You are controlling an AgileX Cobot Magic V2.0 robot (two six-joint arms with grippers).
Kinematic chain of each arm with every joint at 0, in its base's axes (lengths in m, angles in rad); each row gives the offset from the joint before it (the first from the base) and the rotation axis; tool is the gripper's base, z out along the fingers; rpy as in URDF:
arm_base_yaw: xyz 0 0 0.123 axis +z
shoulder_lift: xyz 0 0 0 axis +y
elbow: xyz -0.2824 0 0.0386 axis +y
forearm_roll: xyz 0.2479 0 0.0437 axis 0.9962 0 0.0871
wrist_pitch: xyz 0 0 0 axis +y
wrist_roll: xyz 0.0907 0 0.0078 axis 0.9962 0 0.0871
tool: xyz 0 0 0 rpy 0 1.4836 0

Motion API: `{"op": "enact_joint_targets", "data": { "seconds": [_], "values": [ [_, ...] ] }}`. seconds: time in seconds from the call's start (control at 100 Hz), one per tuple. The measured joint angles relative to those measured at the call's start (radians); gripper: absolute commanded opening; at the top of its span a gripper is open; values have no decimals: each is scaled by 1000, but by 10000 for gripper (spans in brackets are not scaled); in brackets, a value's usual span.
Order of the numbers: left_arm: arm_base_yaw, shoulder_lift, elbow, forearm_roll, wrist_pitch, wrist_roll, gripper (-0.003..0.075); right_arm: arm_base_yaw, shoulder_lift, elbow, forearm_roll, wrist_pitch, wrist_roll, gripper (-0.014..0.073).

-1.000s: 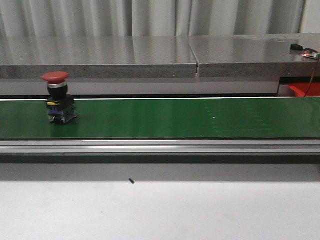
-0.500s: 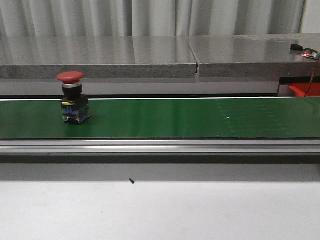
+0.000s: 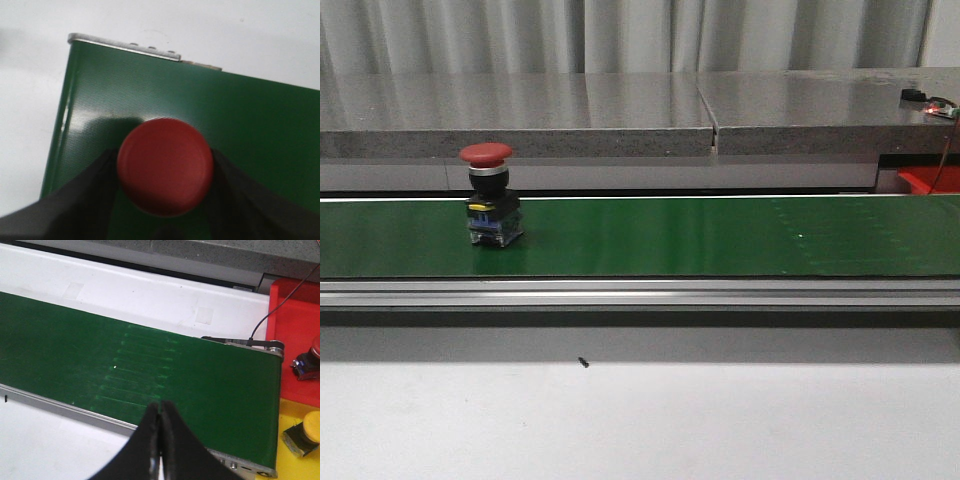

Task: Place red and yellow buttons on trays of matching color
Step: 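Set the second red button on the belt and open the left gripper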

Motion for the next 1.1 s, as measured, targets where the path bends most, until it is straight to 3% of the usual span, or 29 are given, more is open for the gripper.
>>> {"op": "enact_joint_targets", "data": {
  "seconds": [0.07,0.12,0.38,0.62,0.83,1.1],
  "values": [
    [0,2,0,4,2,2,663,0,0,0,0,0,0,-68],
    [0,2,0,4,2,2,687,0,0,0,0,0,0,-68],
    [0,-98,0,-4,2,12,662,0,0,0,0,0,0,-68],
    [-13,-250,0,-101,-24,143,662,0,0,0,0,0,0,-68],
    [-120,-417,52,-122,-76,203,662,0,0,0,0,0,0,-68],
    [-287,-697,301,-128,-209,217,659,0,0,0,0,0,0,-68]
  ]
}}
